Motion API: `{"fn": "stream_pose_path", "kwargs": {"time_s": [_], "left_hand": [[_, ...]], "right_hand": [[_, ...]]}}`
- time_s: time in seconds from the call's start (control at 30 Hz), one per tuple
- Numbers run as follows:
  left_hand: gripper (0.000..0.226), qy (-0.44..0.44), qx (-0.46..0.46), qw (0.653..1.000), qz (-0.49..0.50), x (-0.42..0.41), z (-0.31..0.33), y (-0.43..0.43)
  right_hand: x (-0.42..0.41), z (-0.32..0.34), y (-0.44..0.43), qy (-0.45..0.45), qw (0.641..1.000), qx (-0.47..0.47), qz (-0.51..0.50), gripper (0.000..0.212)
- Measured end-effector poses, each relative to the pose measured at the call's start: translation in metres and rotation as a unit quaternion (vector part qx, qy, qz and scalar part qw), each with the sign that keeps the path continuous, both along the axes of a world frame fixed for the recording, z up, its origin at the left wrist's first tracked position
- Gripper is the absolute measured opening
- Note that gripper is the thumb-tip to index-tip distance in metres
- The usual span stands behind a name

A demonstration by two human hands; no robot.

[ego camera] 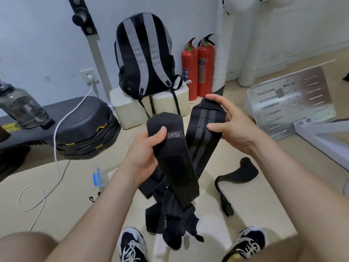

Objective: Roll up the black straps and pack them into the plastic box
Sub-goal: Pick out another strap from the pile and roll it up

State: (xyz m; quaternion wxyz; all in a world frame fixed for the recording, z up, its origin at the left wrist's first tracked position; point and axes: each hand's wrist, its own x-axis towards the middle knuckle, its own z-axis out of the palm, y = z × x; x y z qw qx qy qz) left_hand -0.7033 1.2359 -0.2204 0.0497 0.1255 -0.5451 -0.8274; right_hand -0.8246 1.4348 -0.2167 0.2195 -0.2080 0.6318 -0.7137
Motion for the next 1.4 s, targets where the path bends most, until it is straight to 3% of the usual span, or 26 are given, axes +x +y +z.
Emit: {"fn": "stream_pose_path", "kwargs": {"time_s": [0.13, 0.27, 0.4, 0.5, 0.6, 0.63, 0.7, 0.9, 1.0, 1.1, 1.17, 1.27, 1.33, 1.4], "left_hand": [[0.024, -0.015, -0.023, 0.997, -0.068, 0.000, 0.001, 0.007], [0.029, -0.015, -0.065, 0.995, -0.069, -0.005, 0.002, 0.012], [0.033, 0.015, -0.034, 0.999, -0.024, -0.007, 0.000, 0.014], [0.033, 0.026, 0.001, 0.999, -0.021, -0.008, 0.003, 0.015], [0.032, 0.026, 0.007, 0.999, -0.026, -0.009, 0.005, 0.016], [0.033, 0.025, 0.004, 0.999, -0.027, -0.010, 0.005, 0.016], [0.035, 0.022, -0.001, 0.999, -0.026, -0.012, 0.005, 0.016], [0.029, 0.013, 0.022, 0.998, -0.049, -0.007, 0.002, 0.018], [0.027, 0.010, 0.025, 0.999, -0.045, -0.007, -0.001, 0.023], [0.025, 0.004, 0.017, 0.999, 0.033, -0.008, -0.005, 0.018], [0.022, 0.004, 0.024, 0.996, 0.089, -0.006, -0.003, 0.003], [0.021, 0.010, -0.004, 0.995, 0.098, 0.001, 0.006, -0.016], [0.021, 0.015, -0.034, 0.996, 0.083, 0.004, 0.012, -0.021], [0.022, 0.017, -0.063, 0.996, 0.063, 0.006, 0.018, -0.021]], "right_hand": [[0.008, 0.007, -0.004, -0.023, 0.999, -0.018, 0.036, 0.083], [0.017, 0.017, -0.015, 0.042, 0.999, 0.017, -0.011, 0.100], [0.025, 0.014, -0.023, -0.100, 0.981, -0.164, 0.035, 0.114], [0.023, 0.010, -0.029, -0.182, 0.951, -0.251, 0.019, 0.110], [0.019, 0.006, -0.029, -0.253, 0.929, -0.268, -0.021, 0.084], [0.019, 0.005, -0.029, -0.280, 0.923, -0.262, 0.013, 0.070], [0.021, 0.001, -0.027, -0.306, 0.910, -0.261, 0.099, 0.066], [0.019, -0.005, -0.029, -0.174, 0.932, -0.231, 0.218, 0.061], [0.022, -0.005, -0.038, -0.163, 0.965, -0.157, 0.132, 0.069], [0.015, 0.000, -0.036, -0.079, 0.996, -0.040, -0.033, 0.041], [0.005, 0.007, -0.024, -0.071, 0.992, -0.022, -0.099, 0.018], [-0.004, 0.017, -0.007, -0.067, 0.992, -0.007, -0.107, 0.011], [-0.002, 0.022, -0.004, 0.022, 0.989, 0.086, -0.122, 0.007], [0.000, 0.025, -0.006, 0.119, 0.969, 0.148, -0.159, 0.021]]}}
